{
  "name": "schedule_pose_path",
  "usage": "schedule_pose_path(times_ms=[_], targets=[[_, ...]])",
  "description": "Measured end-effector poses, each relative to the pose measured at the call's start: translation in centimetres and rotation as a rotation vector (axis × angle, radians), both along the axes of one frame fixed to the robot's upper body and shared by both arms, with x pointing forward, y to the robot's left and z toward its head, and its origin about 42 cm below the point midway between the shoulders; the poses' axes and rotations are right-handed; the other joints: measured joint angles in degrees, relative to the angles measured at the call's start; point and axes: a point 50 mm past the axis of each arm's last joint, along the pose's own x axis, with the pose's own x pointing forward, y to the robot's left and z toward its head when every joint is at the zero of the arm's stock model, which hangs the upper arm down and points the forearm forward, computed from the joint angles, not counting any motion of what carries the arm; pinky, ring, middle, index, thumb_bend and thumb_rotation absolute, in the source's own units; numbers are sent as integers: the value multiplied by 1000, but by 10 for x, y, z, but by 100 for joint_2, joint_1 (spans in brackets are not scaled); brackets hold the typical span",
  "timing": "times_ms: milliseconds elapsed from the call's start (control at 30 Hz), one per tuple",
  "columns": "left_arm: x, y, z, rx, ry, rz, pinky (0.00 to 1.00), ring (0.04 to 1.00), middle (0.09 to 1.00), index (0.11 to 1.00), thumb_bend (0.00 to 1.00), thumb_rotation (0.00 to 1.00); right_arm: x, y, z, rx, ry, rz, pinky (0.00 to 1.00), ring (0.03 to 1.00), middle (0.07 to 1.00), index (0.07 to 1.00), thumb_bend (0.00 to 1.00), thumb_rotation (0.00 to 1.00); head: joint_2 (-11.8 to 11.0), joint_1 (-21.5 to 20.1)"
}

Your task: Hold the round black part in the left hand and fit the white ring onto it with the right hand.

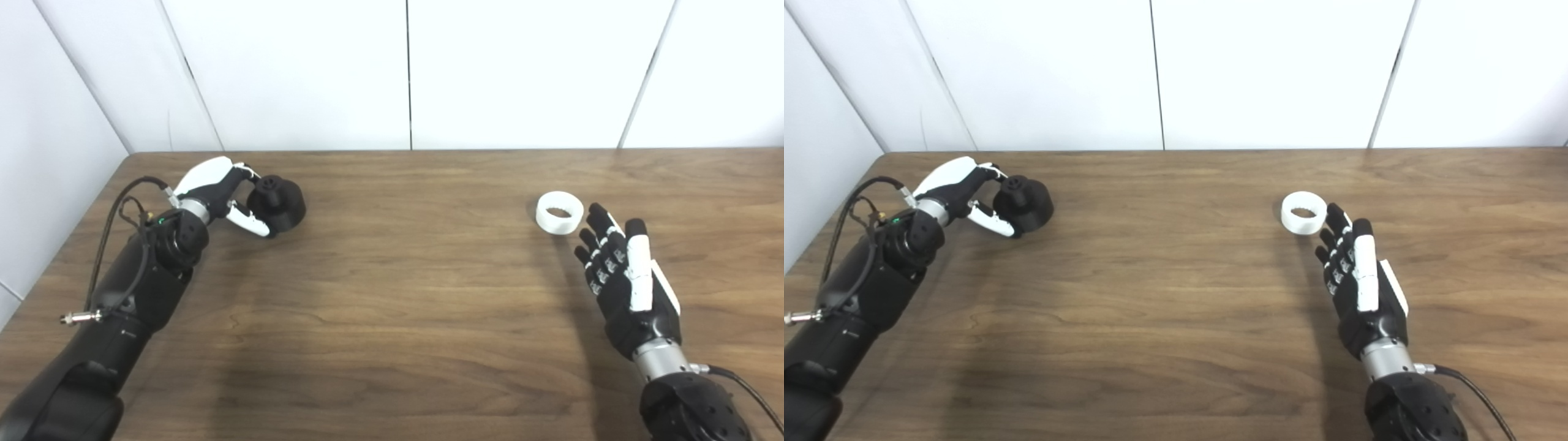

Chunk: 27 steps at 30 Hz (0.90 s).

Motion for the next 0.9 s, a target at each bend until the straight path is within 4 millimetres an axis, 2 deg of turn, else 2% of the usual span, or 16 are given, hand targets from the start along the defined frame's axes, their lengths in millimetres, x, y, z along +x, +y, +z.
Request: schedule_pose_path(times_ms=[433,800,900], targets=[[0,-1,0,-9,-18,-16,986,1000,934,644,763,160,0,0,0,-2,-1,1,1000,1000,1000,966,617,1000,9,9],[-5,-6,-1,-24,-20,-14,925,1000,914,615,771,159,1,-1,1,-9,-3,10,1000,1000,1000,971,629,1000,44,9],[-8,-8,-2,-30,-20,-19,955,1000,916,615,775,151,1,-1,1,-10,-4,15,1000,1000,1000,974,628,1000,44,18]])
